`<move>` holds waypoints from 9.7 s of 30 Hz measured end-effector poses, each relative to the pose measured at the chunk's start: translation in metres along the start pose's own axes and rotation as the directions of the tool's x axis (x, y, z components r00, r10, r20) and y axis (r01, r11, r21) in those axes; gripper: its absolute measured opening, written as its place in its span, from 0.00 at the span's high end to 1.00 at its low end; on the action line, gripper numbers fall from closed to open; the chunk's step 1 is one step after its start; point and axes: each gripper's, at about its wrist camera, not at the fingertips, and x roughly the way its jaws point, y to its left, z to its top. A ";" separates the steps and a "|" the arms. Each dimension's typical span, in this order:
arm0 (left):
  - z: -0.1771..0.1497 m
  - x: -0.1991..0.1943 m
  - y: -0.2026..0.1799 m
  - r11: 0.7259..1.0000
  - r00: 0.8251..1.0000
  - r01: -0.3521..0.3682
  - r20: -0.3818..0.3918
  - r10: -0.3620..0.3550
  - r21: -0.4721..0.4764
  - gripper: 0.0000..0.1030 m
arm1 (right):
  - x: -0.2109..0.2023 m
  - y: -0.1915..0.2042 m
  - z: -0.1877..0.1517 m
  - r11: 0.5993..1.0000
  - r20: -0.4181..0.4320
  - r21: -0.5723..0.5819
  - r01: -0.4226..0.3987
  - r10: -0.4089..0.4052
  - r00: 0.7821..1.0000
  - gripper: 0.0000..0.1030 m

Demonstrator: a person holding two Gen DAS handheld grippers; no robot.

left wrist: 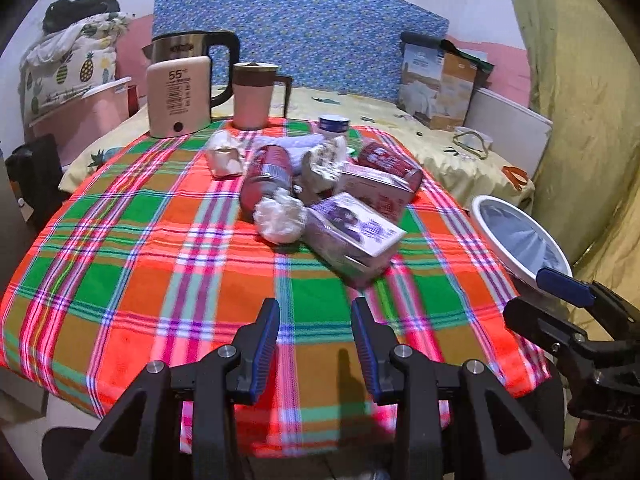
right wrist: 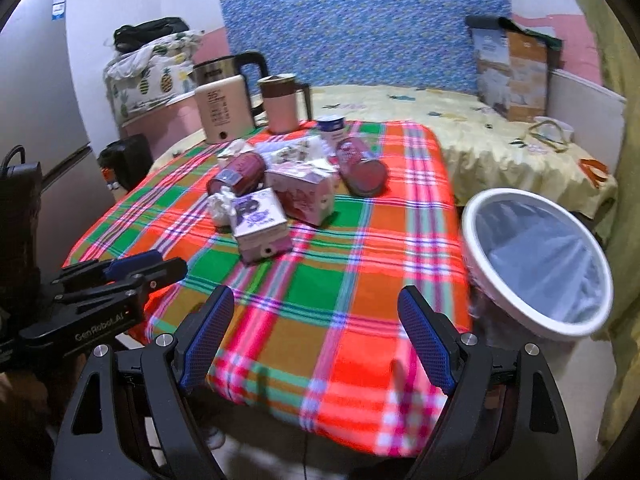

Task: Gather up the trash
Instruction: 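Grasp the purple-white milk carton with the right gripper while the left gripper grasps the crumpled tissue, then carry both items over the white bin and open both grippers to drop them, then move both tools back over the plaid cloth toward the remaining trash, then grasp the red milk can with the left gripper while the right gripper grasps the pink carton, then carry the can and carton over the bin and open both grippers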

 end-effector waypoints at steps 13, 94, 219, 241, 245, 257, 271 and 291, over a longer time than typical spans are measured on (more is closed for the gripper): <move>0.025 0.026 0.046 0.998 1.000 0.001 -0.006 -0.001 -0.056 0.64 | 0.057 0.023 0.025 0.993 -0.052 -0.091 -0.079 0.074 0.996 0.18; 0.068 0.104 -0.224 0.874 0.924 0.383 -0.125 -0.362 0.299 0.72 | -0.024 -0.178 -0.017 0.912 -0.016 0.299 0.281 -0.290 0.957 0.43; 0.052 0.035 -0.002 0.998 0.998 0.060 0.017 -0.061 0.009 0.50 | 0.026 -0.056 0.031 0.990 0.031 0.083 -0.110 0.107 0.994 0.59; 0.070 0.046 -0.127 0.949 0.968 0.248 -0.012 -0.251 0.193 0.50 | -0.022 -0.133 0.014 0.971 0.090 0.217 0.099 -0.121 0.989 0.59; 0.071 0.053 -0.148 0.933 0.959 0.281 -0.031 -0.281 0.223 0.50 | -0.027 -0.147 0.010 0.961 0.089 0.244 0.131 -0.157 0.984 0.59; 0.073 0.077 -0.202 0.891 0.934 0.355 -0.077 -0.348 0.285 0.50 | -0.029 -0.176 -0.002 0.937 0.059 0.292 0.193 -0.219 0.974 0.59; 0.071 0.112 -0.232 0.859 0.914 0.406 -0.148 -0.378 0.311 0.49 | -0.023 -0.197 -0.010 0.913 -0.007 0.319 0.253 -0.265 0.964 0.58; 0.073 0.131 -0.241 0.836 0.883 0.465 -0.215 -0.417 0.290 0.48 | -0.017 -0.212 -0.017 0.887 -0.098 0.367 0.281 -0.264 0.960 0.57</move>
